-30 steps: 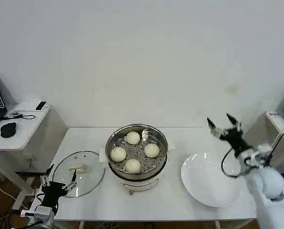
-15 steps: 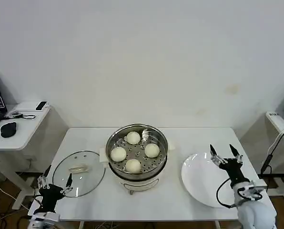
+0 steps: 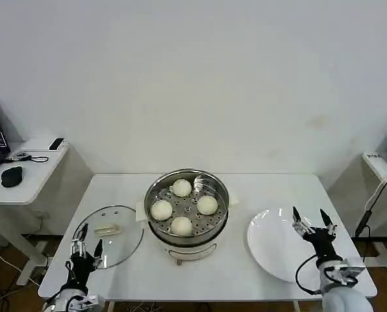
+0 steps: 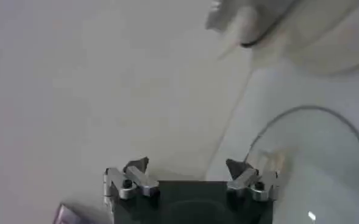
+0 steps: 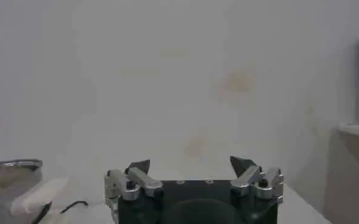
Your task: Take steamed baozi put them in steamer then cover it.
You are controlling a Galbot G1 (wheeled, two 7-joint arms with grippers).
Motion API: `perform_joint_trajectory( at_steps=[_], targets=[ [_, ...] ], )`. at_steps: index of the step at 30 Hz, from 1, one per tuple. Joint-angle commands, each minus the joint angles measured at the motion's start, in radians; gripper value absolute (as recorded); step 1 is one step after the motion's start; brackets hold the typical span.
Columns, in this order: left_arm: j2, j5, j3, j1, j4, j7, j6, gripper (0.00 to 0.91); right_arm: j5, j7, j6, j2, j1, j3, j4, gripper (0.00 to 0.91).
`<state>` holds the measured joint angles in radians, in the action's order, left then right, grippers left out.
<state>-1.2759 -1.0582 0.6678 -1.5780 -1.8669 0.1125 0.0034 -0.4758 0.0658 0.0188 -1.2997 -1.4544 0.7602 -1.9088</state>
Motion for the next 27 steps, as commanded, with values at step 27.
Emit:
perform_joint_trajectory(
  at_steps=[27],
  targets=[
    [0.038,-0.197,-0.034,0.272,0.3,-0.04,-0.028,0.907,0.018,-0.009,-0.018,-0.047,0.003,0.049,0.066,0.907]
  ],
)
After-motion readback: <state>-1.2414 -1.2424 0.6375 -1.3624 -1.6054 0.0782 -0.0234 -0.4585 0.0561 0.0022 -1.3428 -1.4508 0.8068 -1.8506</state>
